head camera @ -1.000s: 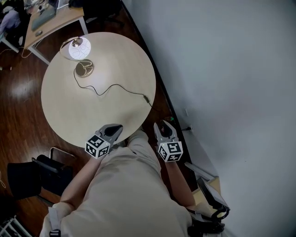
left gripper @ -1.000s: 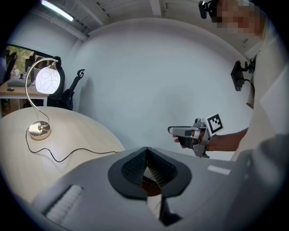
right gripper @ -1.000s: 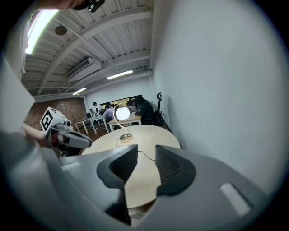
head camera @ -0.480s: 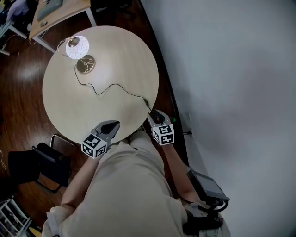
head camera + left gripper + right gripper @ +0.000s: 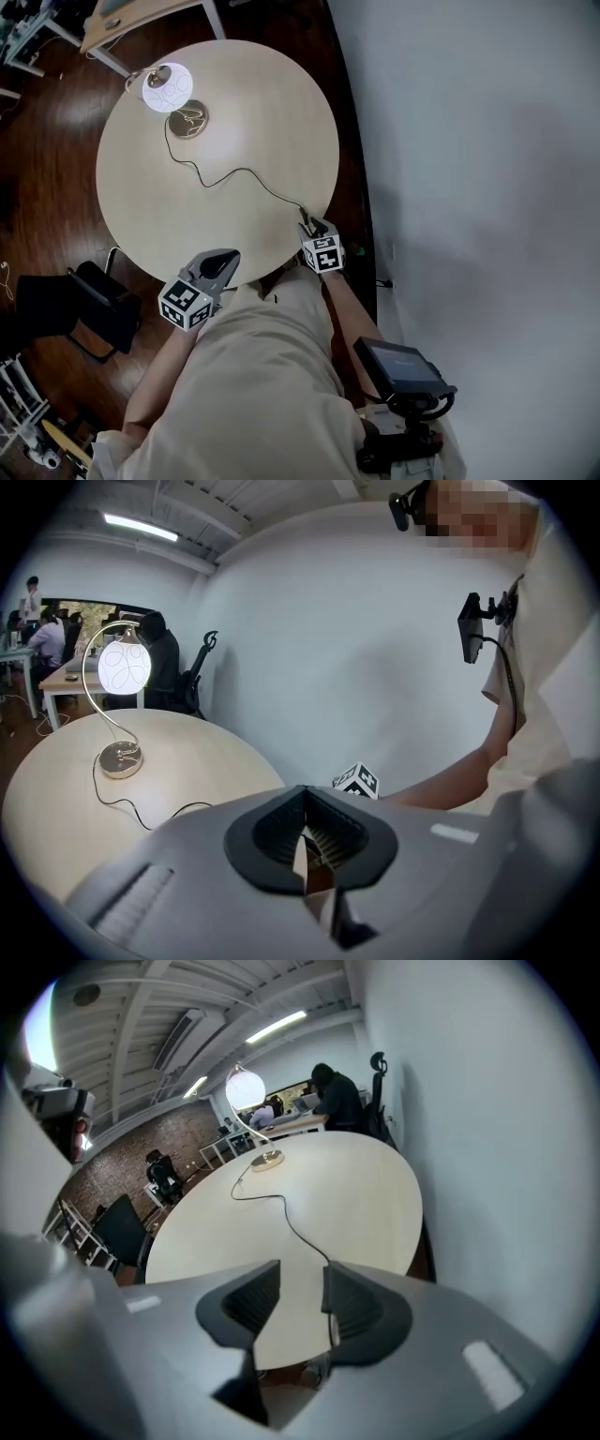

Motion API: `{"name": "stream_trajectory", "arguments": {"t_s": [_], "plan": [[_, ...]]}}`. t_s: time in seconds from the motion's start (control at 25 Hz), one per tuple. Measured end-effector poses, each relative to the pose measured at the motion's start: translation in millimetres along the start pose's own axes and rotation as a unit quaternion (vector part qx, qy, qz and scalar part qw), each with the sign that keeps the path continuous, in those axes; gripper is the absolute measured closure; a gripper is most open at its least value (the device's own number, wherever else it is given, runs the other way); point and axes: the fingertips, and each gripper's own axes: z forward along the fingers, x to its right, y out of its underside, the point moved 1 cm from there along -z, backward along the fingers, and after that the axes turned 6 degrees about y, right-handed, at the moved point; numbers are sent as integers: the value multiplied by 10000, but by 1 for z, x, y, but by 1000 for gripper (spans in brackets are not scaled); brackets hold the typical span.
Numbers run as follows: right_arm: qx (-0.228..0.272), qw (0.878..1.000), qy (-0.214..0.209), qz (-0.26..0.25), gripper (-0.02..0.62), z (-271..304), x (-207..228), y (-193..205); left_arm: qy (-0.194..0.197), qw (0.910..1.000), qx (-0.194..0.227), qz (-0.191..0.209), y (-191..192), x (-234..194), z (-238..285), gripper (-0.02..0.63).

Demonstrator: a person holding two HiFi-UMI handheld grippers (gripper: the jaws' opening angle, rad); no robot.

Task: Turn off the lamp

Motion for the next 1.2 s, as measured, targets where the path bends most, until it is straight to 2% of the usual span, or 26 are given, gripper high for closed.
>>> {"name": "stream_trajectory", "arguments": {"t_s": [0.52, 0.72, 1.04, 1.2], "plan": [[-817, 9963, -176, -217, 442, 68, 22, 33, -928, 9947, 91, -438, 4, -7, -4, 618], [-895, 9954, -152, -307, 478, 76, 28, 34, -1269, 9899, 115, -628, 11, -3, 1, 618], [-871, 9951, -195, -421, 488, 83, 28, 28, -1530, 9848, 167, -808, 24, 4, 5, 618], [-927, 9940, -228, -527, 492, 82, 26, 27, -1609, 9837, 218, -776, 22, 5, 3, 618]]}}
